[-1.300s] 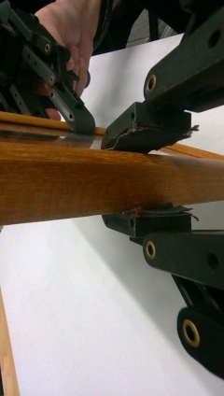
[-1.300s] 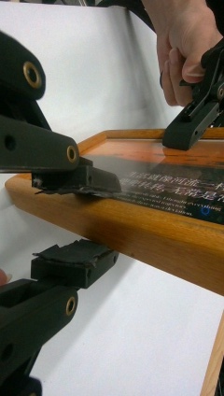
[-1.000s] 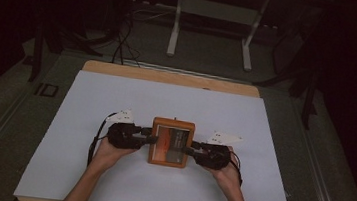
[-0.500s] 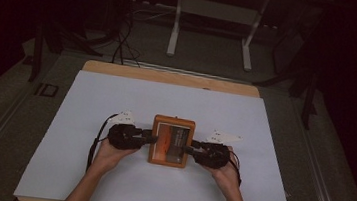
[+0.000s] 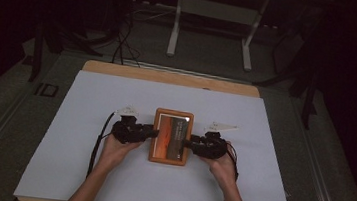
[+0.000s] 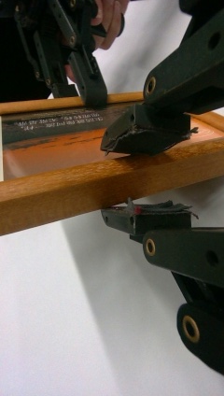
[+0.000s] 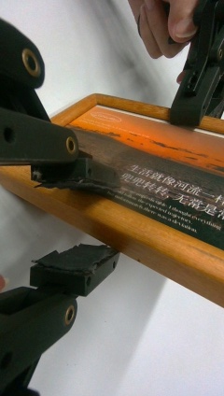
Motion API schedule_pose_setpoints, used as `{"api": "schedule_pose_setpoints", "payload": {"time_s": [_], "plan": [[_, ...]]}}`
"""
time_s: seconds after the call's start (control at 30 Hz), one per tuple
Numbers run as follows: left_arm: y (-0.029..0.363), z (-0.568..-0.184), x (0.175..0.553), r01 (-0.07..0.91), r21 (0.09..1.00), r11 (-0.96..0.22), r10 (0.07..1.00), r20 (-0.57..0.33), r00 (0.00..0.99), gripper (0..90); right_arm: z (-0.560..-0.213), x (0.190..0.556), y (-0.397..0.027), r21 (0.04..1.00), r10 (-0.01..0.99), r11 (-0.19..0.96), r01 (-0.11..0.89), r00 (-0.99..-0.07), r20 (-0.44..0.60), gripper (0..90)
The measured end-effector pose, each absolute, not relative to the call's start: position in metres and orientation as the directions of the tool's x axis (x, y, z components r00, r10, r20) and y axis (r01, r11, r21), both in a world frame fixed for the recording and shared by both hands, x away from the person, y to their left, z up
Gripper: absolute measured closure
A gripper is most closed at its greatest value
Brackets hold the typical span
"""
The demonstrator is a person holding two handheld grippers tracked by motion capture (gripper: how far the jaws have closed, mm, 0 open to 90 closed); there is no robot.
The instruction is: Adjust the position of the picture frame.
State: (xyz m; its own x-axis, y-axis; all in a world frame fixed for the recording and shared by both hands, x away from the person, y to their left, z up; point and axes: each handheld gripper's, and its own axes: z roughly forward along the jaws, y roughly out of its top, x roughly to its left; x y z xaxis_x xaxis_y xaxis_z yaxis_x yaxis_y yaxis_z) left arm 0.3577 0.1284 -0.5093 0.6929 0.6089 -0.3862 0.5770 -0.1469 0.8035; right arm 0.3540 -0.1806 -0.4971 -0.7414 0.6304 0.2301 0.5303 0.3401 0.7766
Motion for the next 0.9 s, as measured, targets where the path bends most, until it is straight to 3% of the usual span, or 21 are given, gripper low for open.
{"api": "schedule_pose_setpoints", "payload": {"time_s": [0.53,0.7,0.9], "plan": [[0.118,-0.525,0.387,0.732,0.669,-0.130,0.650,-0.499,0.572,55.0,-0.519,0.388,-0.185,0.656,0.622,0.260,0.708,-0.643,0.447,55.0],[0.115,-0.530,0.390,0.748,0.651,-0.129,0.661,-0.506,0.554,51.7,-0.525,0.392,-0.184,0.626,0.629,0.237,0.743,-0.608,0.484,53.0],[0.112,-0.530,0.387,0.721,0.671,-0.172,0.679,-0.450,0.580,46.0,-0.528,0.392,-0.182,0.621,0.635,0.231,0.749,-0.600,0.487,50.8]]}}
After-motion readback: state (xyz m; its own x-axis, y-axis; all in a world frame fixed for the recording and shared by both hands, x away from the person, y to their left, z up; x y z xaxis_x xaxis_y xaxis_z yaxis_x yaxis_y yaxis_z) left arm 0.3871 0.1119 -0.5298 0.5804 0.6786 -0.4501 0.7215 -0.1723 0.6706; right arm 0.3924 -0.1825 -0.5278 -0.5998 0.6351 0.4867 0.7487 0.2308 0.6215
